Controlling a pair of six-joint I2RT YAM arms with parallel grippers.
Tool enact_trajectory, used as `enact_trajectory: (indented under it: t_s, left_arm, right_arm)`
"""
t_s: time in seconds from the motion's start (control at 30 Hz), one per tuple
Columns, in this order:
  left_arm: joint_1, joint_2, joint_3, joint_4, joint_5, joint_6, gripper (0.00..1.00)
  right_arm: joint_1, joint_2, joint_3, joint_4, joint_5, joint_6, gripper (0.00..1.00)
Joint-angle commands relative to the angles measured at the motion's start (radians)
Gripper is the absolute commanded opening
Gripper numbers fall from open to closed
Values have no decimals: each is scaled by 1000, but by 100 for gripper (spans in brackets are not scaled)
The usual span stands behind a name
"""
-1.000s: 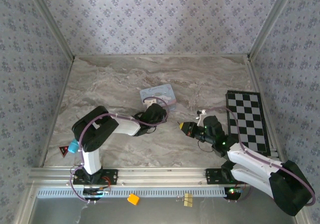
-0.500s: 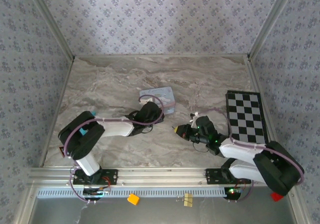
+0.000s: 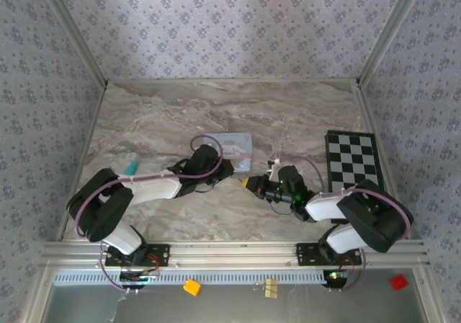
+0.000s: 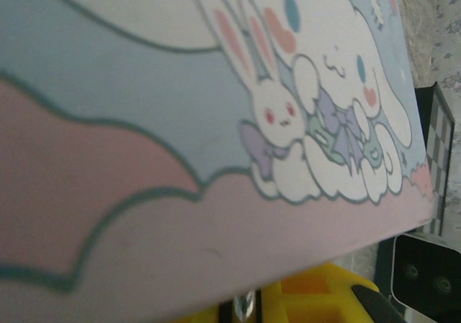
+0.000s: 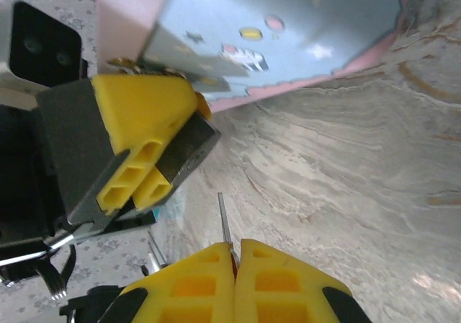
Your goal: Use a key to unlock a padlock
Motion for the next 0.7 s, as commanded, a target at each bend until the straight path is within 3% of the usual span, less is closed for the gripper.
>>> enact_trajectory:
  t_s: [0.0,0.17,0.67]
  left_arm:
    - [15,-42,-45,137,69,-112,4]
    - [20,-48,-93,214,82,-182,3]
    - [31,-34,-186,356,96,-304,0]
  right_arm:
    - [5,63,-8,189,-29,72,0]
    - [10,160,-7,333,-38,125,0]
    - [25,298,-6,476,-24,171,0]
